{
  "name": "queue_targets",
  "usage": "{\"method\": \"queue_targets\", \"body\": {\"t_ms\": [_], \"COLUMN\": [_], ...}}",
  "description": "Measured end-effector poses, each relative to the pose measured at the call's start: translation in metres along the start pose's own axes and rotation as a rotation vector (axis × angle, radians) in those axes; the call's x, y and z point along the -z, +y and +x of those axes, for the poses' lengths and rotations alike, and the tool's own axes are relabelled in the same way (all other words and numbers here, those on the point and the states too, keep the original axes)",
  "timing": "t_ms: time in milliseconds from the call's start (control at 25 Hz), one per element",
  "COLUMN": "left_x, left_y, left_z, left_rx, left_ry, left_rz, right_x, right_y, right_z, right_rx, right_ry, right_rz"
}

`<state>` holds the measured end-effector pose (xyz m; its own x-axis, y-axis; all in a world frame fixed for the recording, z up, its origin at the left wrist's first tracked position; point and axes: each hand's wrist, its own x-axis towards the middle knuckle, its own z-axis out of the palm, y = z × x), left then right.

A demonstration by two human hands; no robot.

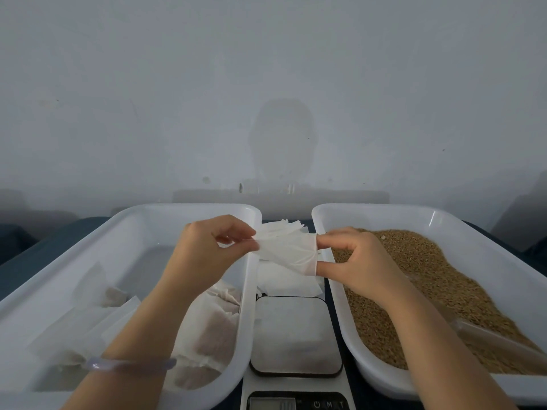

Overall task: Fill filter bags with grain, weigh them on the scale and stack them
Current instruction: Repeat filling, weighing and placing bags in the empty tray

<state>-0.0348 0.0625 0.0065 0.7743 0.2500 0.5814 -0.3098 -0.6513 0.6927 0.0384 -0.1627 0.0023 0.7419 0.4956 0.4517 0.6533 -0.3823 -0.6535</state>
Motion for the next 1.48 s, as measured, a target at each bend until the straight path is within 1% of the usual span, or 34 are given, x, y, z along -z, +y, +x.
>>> {"method": "queue_targets", "body": {"t_ms": [120, 160, 200, 240, 320, 360, 400, 440, 480, 560, 600, 640, 680, 720, 760, 800, 840, 880, 920, 960, 1000, 1040, 1240, 1320, 1400, 1480], "left_x": [0.005, 0.005, 0.003, -0.001, -0.012, -0.018, -0.024, -0.029, -0.032, -0.037, -0.039, -0.04, -0.039, -0.039, -0.039, -0.039, -0.039, -0.039, -0.04, -0.04, -0.041, -0.043, -0.046, -0.048, -0.049, -0.049], "left_y": [0.006, 0.01, 0.013, 0.017, 0.025, 0.026, 0.026, 0.027, 0.028, 0.031, 0.031, 0.03, 0.028, 0.027, 0.026, 0.025, 0.025, 0.026, 0.027, 0.028, 0.028, 0.028, 0.024, 0.023, 0.024, 0.023], "left_z": [0.001, -0.001, -0.004, -0.008, -0.014, -0.015, -0.016, -0.017, -0.017, -0.02, -0.021, -0.022, -0.022, -0.022, -0.022, -0.021, -0.021, -0.021, -0.021, -0.021, -0.021, -0.021, -0.022, -0.021, -0.021, -0.021], "left_rx": [-0.138, -0.194, -0.243, -0.26, -0.204, -0.182, -0.173, -0.167, -0.155, -0.117, -0.1, -0.085, -0.07, -0.05, -0.023, 0.005, 0.032, 0.056, 0.074, 0.088, 0.098, 0.108, 0.135, 0.15, 0.151, 0.156], "left_ry": [0.127, 0.105, 0.012, -0.137, -0.445, -0.531, -0.562, -0.554, -0.535, -0.533, -0.551, -0.571, -0.582, -0.581, -0.566, -0.54, -0.509, -0.484, -0.468, -0.46, -0.453, -0.446, -0.464, -0.472, -0.469, -0.463], "left_rz": [0.171, 0.195, 0.185, 0.161, 0.123, 0.108, 0.104, 0.111, 0.121, 0.091, 0.058, 0.023, -0.007, -0.032, -0.06, -0.099, -0.15, -0.203, -0.245, -0.261, -0.255, -0.239, -0.193, -0.187, -0.171, -0.163], "right_x": [0.002, 0.002, 0.003, 0.004, 0.01, 0.014, 0.02, 0.025, 0.029, 0.033, 0.035, 0.038, 0.044, 0.053, 0.066, 0.081, 0.097, 0.107, 0.113, 0.113, 0.112, 0.111, 0.123, 0.122, 0.113, 0.099], "right_y": [-0.002, -0.004, -0.008, -0.015, -0.03, -0.037, -0.043, -0.048, -0.051, -0.054, -0.053, -0.05, -0.045, -0.036, -0.019, 0.0, 0.02, 0.039, 0.055, 0.069, 0.08, 0.088, 0.102, 0.106, 0.114, 0.121], "right_z": [0.001, 0.001, 0.001, 0.0, -0.004, -0.007, -0.01, -0.012, -0.014, -0.019, -0.022, -0.024, -0.023, -0.023, -0.023, -0.023, -0.025, -0.032, -0.042, -0.051, -0.059, -0.065, -0.049, -0.038, -0.026, -0.014], "right_rx": [0.002, 0.026, 0.072, 0.137, 0.313, 0.402, 0.482, 0.549, 0.589, 0.611, 0.588, 0.514, 0.372, 0.188, 0.025, -0.131, -0.33, -0.534, -0.679, -0.75, -0.763, -0.749, -0.696, -0.69, -0.641, -0.584], "right_ry": [0.023, 0.004, -0.031, -0.074, -0.138, -0.158, -0.166, -0.17, -0.177, -0.205, -0.208, -0.209, -0.212, -0.202, -0.168, -0.176, -0.283, -0.425, -0.562, -0.657, -0.683, -0.659, -0.411, -0.35, -0.358, -0.389], "right_rz": [-0.065, -0.125, -0.207, -0.292, -0.415, -0.457, -0.498, -0.537, -0.566, -0.58, -0.552, -0.483, -0.365, -0.234, -0.19, -0.291, -0.465, -0.602, -0.675, -0.687, -0.673, -0.657, -0.671, -0.662, -0.694, -0.671]}}
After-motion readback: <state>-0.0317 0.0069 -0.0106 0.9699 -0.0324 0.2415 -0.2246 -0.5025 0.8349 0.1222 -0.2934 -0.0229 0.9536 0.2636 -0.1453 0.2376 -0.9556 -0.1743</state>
